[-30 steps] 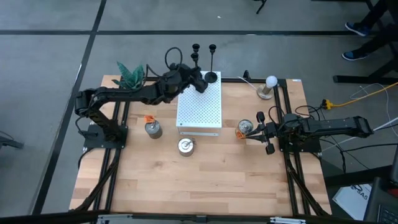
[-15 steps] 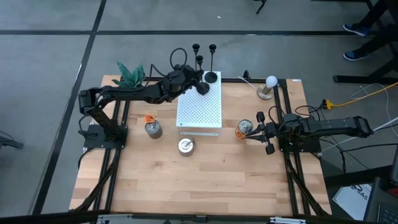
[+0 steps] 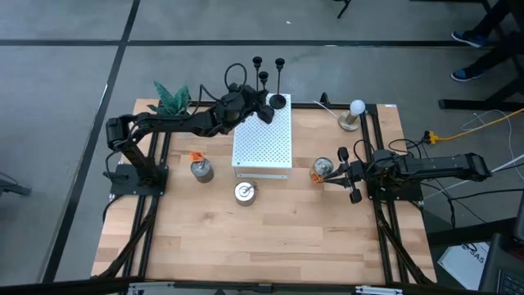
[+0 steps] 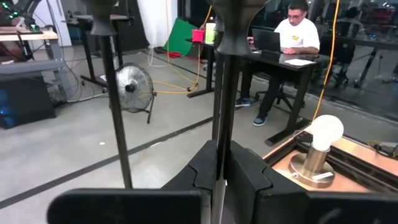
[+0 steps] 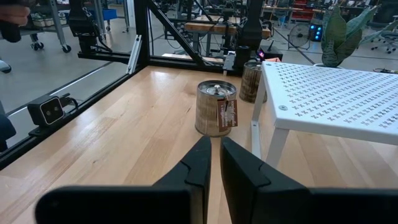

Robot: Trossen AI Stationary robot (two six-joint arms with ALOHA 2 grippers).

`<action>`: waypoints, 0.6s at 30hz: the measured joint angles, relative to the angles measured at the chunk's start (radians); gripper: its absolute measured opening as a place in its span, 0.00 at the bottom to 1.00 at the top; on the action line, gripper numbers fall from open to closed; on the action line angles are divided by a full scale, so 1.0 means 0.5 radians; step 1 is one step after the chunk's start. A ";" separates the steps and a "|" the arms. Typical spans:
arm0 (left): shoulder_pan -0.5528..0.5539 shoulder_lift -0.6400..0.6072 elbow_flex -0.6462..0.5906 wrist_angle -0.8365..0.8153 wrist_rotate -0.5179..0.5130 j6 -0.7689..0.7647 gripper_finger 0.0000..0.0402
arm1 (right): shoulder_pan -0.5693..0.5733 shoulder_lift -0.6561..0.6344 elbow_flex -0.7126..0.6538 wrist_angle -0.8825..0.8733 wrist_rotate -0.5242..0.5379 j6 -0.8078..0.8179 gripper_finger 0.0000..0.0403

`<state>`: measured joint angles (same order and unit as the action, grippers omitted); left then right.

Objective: Pick & Place candle stick holders
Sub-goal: Put the black candle holder on the shelf

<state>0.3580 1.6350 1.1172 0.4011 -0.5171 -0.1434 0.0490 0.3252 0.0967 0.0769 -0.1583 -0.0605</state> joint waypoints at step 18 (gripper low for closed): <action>-0.002 -0.006 0.000 -0.039 0.037 -0.006 0.17 | 0.000 0.000 0.000 0.001 0.000 -0.001 0.10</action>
<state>0.3573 1.6318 1.1172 0.3817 -0.4984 -0.1463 0.0490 0.3251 0.0967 0.0772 -0.1582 -0.0608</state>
